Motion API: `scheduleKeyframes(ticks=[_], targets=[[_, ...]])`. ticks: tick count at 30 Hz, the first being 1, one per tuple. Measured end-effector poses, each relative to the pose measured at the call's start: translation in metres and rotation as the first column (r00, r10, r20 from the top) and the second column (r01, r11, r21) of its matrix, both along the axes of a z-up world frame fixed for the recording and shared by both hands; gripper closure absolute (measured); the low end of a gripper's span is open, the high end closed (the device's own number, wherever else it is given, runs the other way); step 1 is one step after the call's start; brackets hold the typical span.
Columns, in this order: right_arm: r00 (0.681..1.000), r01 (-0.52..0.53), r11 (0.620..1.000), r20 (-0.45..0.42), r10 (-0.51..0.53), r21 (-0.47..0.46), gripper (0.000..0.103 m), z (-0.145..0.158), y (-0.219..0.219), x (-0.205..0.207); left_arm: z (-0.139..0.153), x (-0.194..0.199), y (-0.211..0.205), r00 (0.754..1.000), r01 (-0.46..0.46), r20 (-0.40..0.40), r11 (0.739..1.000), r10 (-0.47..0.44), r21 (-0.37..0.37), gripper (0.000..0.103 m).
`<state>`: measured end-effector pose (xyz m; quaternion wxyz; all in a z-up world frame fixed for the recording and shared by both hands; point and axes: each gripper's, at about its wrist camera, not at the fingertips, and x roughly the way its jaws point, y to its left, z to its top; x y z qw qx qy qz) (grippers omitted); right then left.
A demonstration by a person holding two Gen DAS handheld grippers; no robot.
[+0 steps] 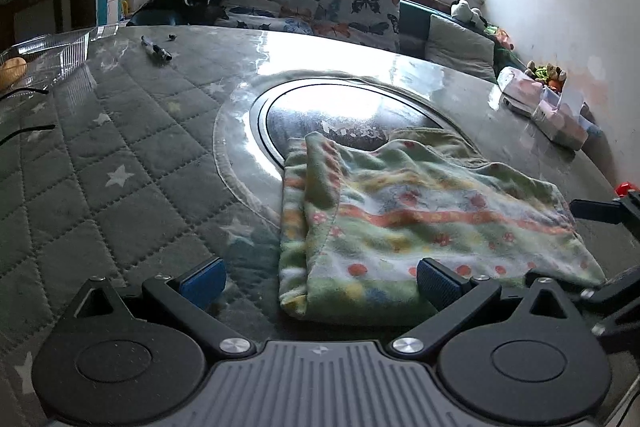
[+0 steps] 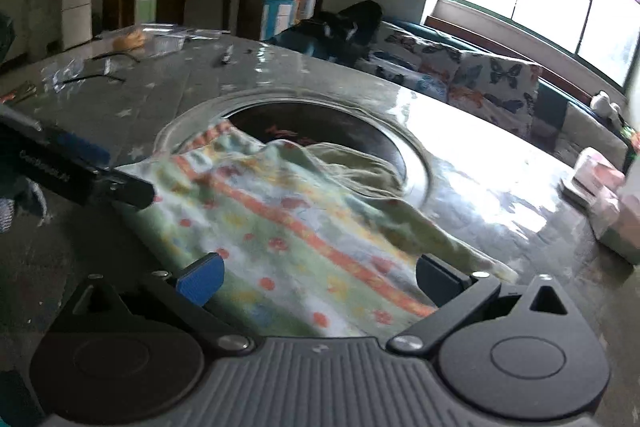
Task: Fold clothes
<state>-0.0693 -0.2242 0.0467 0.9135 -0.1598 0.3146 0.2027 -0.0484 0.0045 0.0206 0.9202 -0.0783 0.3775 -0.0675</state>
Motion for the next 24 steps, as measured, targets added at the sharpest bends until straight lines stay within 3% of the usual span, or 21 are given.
scheduleKeyframes(ticks=[10, 16, 19, 22, 24], targets=[[0.999, 0.04, 0.999, -0.019, -0.04, -0.02, 0.0, -0.009, -0.014, -0.002, 0.001, -0.002, -0.003, 1.0, -0.001, 0.002, 0.999, 0.0, 0.044, 0.0], [0.996, -0.09, 0.996, 0.0, 0.09, -0.018, 0.0, 0.001, 0.006, -0.002, 0.013, -0.001, 0.012, 0.998, -0.058, 0.032, 0.998, 0.057, 0.014, 0.0], [0.991, -0.131, 0.991, -0.015, 0.131, 0.023, 0.0, 0.001, 0.013, -0.002, 0.015, -0.001, 0.018, 0.997, -0.074, 0.032, 0.997, 0.074, 0.003, 0.0], [0.993, -0.103, 0.989, -0.055, 0.109, 0.104, 0.0, -0.003, 0.01, 0.0, 0.011, -0.002, 0.021, 0.996, -0.082, 0.023, 0.997, 0.082, -0.003, 0.0], [0.99, -0.096, 0.99, -0.089, 0.106, 0.107, 0.0, -0.01, 0.009, 0.002, 0.006, -0.003, 0.021, 0.997, -0.076, 0.01, 0.997, 0.076, 0.007, 0.0]])
